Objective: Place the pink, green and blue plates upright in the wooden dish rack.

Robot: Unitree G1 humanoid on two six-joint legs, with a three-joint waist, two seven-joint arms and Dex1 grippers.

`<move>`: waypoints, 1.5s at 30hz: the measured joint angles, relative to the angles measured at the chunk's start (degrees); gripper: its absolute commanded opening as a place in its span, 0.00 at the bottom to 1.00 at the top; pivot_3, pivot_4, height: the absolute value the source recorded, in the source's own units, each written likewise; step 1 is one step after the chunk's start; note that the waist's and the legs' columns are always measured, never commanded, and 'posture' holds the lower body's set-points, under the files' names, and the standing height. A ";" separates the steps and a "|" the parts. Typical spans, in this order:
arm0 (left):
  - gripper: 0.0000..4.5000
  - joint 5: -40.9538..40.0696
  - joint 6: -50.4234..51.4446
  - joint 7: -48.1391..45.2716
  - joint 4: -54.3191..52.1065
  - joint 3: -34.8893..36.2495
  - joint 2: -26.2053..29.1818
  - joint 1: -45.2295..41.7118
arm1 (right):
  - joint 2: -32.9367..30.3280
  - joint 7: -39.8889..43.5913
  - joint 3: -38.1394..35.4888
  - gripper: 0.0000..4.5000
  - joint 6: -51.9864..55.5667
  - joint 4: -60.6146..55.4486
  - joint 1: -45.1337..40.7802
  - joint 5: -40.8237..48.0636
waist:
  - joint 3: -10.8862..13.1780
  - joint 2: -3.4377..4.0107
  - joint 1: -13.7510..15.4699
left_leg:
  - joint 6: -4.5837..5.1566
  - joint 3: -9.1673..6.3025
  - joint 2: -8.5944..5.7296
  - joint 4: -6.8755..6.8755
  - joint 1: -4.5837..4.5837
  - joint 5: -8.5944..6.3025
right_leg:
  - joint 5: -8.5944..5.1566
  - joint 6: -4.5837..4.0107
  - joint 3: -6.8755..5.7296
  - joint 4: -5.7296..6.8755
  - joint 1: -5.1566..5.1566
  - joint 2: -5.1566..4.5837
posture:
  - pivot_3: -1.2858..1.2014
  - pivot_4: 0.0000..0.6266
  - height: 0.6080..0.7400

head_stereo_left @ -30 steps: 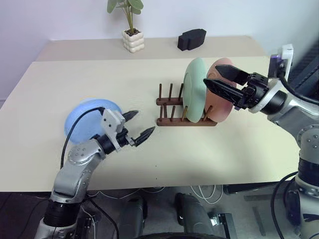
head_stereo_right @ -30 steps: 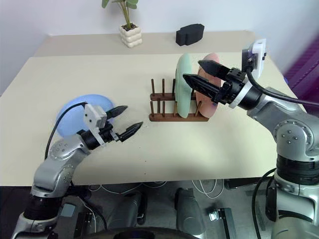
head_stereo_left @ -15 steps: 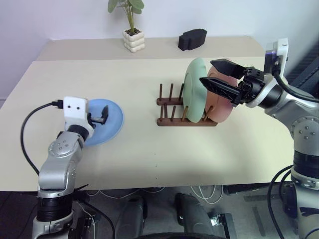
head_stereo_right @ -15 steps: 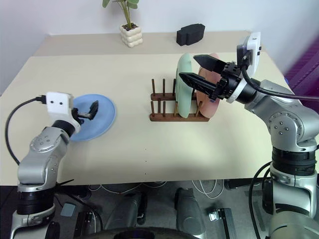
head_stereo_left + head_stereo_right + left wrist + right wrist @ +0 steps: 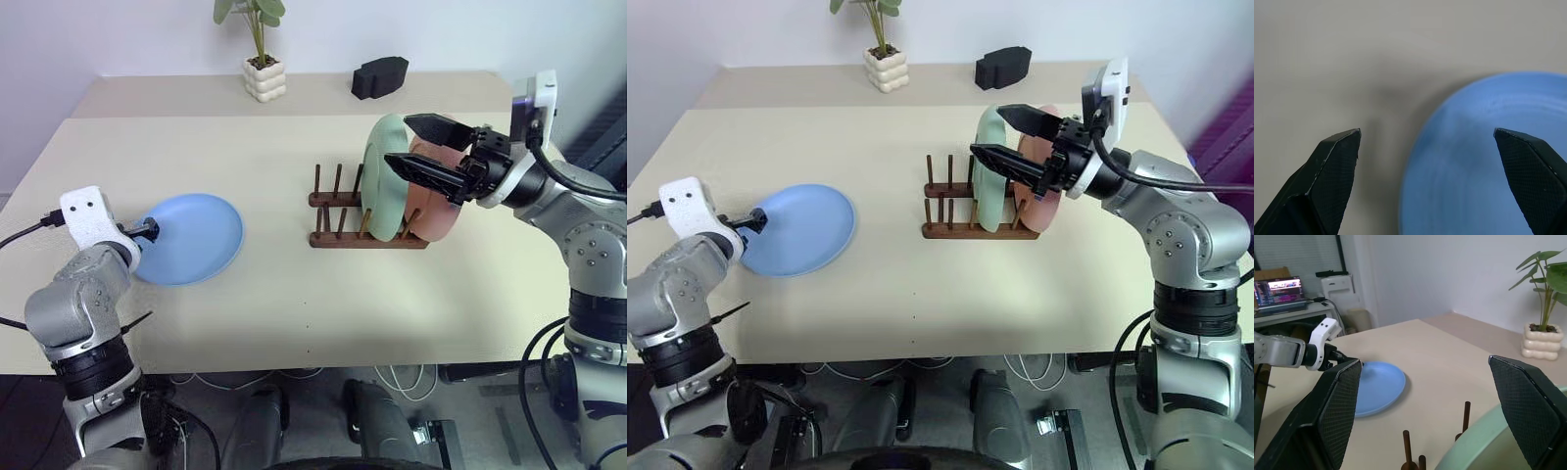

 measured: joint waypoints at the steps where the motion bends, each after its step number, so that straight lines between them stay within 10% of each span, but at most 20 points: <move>1: 1.00 -0.09 1.68 0.12 0.40 0.81 -0.70 -0.63 | 0.02 0.01 0.00 0.94 0.00 -0.07 0.00 -0.02 | 0.00 0.00 -0.01 | 0.00 0.00 -0.01 0.00 0.00 0.00 | 0.00 0.00 0.00 0.00 0.00 0.00 | 0.52 0.24 0.96; 6: 0.80 -0.01 6.31 1.33 1.84 4.82 -3.65 -2.46 | 0.09 -0.06 0.00 0.95 0.00 -0.26 0.03 -0.44 | 0.01 -0.01 -0.05 | -0.01 -0.01 -0.01 -0.01 0.01 0.00 | 0.01 0.00 0.00 0.01 0.00 0.01 | 0.52 0.24 0.96; 13: 0.01 -0.05 6.27 1.52 1.58 8.53 -4.94 -3.46 | 0.29 -0.20 0.00 0.95 0.00 -0.78 0.25 -1.00 | 0.01 -0.02 -0.01 | -0.02 -0.01 -0.01 -0.01 0.01 0.00 | 0.01 -0.01 0.00 0.01 0.00 0.00 | 0.52 0.24 0.96; 26: 0.00 -7.52 -10.77 -1.18 -2.31 10.39 -12.37 -8.22 | -0.11 1.15 5.42 0.95 -7.01 -1.24 -1.33 -10.90 | 0.04 -0.11 0.08 | -0.07 0.02 -0.04 0.01 0.00 0.01 | 0.01 -0.01 0.01 -0.01 0.01 -0.02 | 0.52 0.24 0.96; 45: 0.00 -6.23 -27.89 -4.70 -9.72 -13.09 -10.70 -7.90 | 8.19 1.66 32.71 0.95 -37.17 6.49 -11.00 -52.19 | 0.05 -0.13 -0.03 | -0.15 0.01 -0.10 0.00 0.02 0.03 | 0.05 0.04 0.03 0.01 -0.01 0.00 | 0.52 0.24 0.96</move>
